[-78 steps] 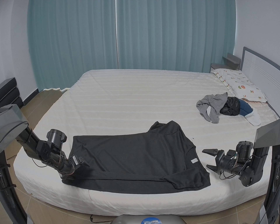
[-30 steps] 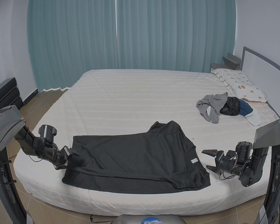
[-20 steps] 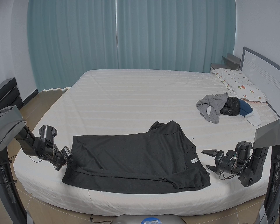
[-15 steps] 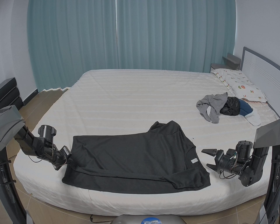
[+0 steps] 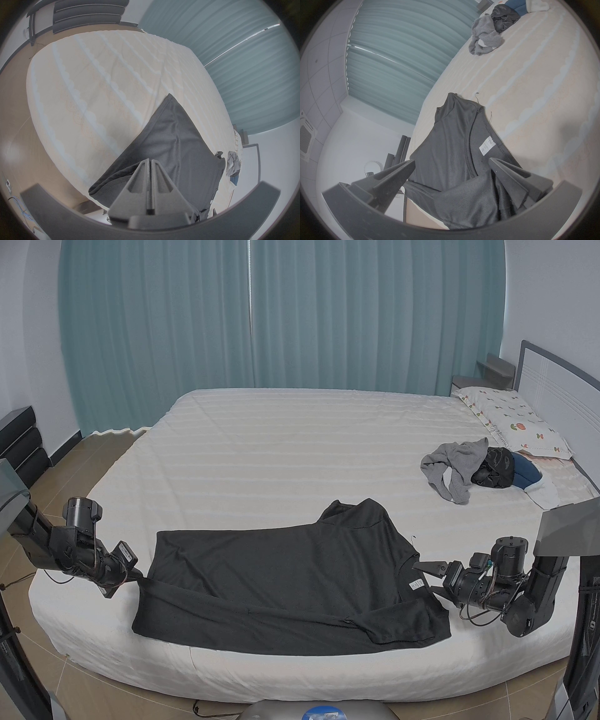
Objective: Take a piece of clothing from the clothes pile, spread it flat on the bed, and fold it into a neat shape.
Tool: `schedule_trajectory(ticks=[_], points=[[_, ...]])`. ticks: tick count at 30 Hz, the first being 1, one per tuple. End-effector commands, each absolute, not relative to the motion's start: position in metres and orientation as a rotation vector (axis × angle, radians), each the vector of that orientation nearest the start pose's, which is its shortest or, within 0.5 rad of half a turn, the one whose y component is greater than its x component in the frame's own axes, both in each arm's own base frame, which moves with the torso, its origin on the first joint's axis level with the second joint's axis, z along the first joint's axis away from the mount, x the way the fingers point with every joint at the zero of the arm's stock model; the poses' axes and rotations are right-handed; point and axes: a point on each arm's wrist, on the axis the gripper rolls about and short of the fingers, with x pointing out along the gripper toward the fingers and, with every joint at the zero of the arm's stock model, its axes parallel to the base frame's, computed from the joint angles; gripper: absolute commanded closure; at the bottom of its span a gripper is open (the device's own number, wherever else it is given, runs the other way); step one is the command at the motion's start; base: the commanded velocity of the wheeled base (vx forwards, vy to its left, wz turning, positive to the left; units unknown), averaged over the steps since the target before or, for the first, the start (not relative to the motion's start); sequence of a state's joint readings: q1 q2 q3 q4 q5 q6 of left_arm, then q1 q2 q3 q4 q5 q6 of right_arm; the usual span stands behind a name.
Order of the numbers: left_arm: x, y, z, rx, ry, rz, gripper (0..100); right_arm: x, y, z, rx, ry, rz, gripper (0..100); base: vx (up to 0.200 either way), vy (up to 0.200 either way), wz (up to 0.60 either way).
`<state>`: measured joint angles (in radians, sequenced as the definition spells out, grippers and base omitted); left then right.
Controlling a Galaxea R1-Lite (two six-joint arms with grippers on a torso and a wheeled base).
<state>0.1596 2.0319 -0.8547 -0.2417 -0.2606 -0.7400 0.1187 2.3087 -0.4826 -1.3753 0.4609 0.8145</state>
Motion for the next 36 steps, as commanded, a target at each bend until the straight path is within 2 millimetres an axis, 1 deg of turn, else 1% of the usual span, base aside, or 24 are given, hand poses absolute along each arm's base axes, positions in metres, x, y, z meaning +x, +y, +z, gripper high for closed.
schedule_trajectory(ticks=[1,7,11,15,17,29,30,36], points=[[0.325,0.047,0.059,-0.879,0.905,0.249,100,0.327,0.051,-0.009,0.826,0.671,0.361,0,0.0,0.0,0.0],[0.324,0.047,0.058,-0.881,0.91,0.25,100,0.331,0.053,-0.017,0.769,0.71,0.362,0,0.0,0.0,0.0],[0.324,0.047,0.058,-0.881,0.912,0.249,100,0.334,0.054,-0.021,0.764,0.735,0.355,0,0.0,0.0,0.0],[0.324,0.047,0.057,-0.882,0.914,0.249,100,0.338,0.056,-0.031,0.733,0.752,0.363,0,0.0,0.0,0.0],[0.324,0.047,0.057,-0.882,0.914,0.249,100,0.338,0.057,-0.033,0.733,0.754,0.364,0,0.0,0.0,0.0],[0.323,0.045,0.057,-0.885,0.921,0.244,100,0.333,0.056,-0.044,0.685,0.784,0.367,0,0.0,0.0,0.0],[0.323,0.045,0.057,-0.886,0.921,0.244,100,0.334,0.056,-0.044,0.685,0.782,0.367,100,0.0,0.0,0.0],[0.323,0.045,0.057,-0.887,0.919,0.245,100,0.33,0.055,-0.043,0.663,0.783,0.371,100,0.0,0.0,0.0]])
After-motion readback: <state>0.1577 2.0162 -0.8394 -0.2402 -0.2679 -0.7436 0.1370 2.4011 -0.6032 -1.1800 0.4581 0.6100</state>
